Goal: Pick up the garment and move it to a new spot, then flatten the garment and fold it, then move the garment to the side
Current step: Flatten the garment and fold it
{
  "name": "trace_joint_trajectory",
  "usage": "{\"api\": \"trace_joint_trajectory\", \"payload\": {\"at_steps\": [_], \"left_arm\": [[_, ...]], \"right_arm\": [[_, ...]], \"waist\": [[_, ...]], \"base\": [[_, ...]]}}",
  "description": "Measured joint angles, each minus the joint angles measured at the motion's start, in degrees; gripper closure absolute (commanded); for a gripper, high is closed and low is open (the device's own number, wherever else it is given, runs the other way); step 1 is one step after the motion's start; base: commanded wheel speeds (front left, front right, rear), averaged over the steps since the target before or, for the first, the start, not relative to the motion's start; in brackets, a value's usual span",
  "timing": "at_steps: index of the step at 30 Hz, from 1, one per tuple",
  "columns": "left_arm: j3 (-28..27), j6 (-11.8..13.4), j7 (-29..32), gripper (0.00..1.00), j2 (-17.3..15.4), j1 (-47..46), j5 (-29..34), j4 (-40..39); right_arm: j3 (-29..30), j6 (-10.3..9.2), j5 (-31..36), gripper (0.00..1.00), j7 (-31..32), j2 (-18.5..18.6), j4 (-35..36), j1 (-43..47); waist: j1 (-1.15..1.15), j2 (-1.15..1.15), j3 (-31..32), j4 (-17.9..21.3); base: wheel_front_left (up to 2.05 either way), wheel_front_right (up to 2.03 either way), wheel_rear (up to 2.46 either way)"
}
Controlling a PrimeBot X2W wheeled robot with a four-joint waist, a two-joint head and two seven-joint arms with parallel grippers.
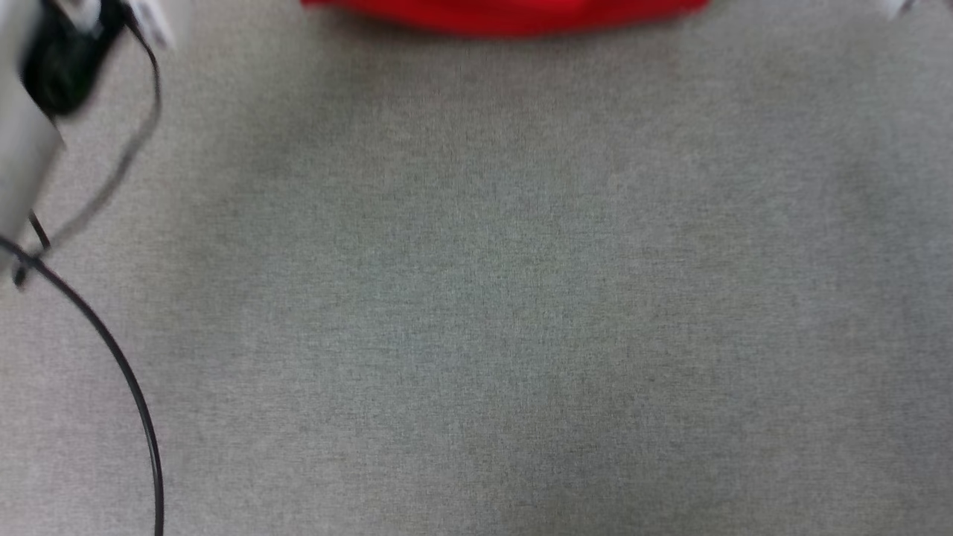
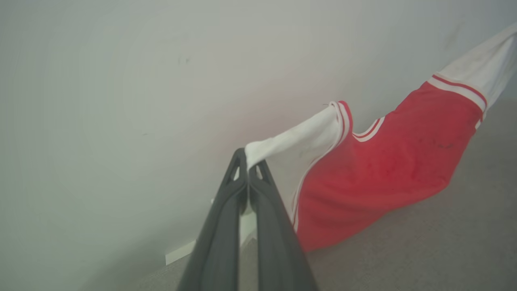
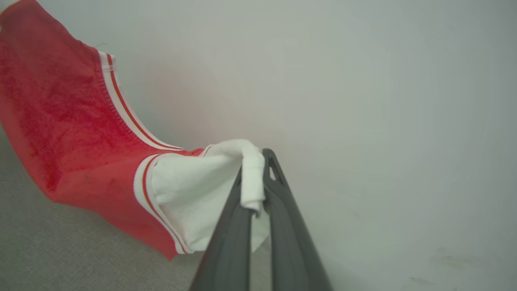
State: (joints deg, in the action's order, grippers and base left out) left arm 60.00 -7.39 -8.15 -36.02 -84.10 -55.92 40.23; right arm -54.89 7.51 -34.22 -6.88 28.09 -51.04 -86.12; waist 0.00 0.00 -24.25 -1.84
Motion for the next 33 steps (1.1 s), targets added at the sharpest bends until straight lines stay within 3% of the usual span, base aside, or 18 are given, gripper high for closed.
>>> {"api": "trace_joint_trajectory", "payload": {"at_steps": [5, 11, 23, 26, 33], "left_arm": [[2.2, 0.1, -2.9, 1.0, -2.0, 12.7, -2.2, -2.1], [3.8, 2.5, -4.5, 1.0, -4.3, 26.8, -5.4, -6.6], [3.1, 13.5, -6.5, 1.0, -13.5, 52.8, -13.3, -23.0], [0.8, 15.0, -6.7, 1.0, -15.1, 59.3, -16.9, -26.0], [-3.5, 17.6, -6.9, 1.0, -16.5, 72.9, -18.4, -31.0]], "right_arm": [[-4.6, 0.0, -4.9, 1.0, -2.4, 1.0, 2.6, 11.2], [-7.8, 0.0, -10.1, 1.0, -4.5, 3.4, 4.9, 22.9], [-10.4, 0.0, -15.1, 1.0, -6.3, 8.4, 10.1, 42.4], [-10.2, 0.0, -15.2, 1.0, -6.7, 9.7, 11.7, 46.3], [-10.7, 0.0, -15.9, 1.0, -4.5, 14.0, 17.2, 55.9]], "waist": [[-0.01, 0.0, 3.6, 0.1], [-0.01, 0.0, 8.4, 0.1], [-0.02, 0.0, 16.2, 1.6], [-0.02, 0.0, 17.6, 2.3], [-0.02, 0.0, 21.5, 3.3]], "base": [[0.0, 0.0, 0.0], [0.0, 0.0, 0.0], [0.0, 0.0, 0.0], [0.0, 0.0, 0.0], [0.0, 0.0, 0.0]]}}
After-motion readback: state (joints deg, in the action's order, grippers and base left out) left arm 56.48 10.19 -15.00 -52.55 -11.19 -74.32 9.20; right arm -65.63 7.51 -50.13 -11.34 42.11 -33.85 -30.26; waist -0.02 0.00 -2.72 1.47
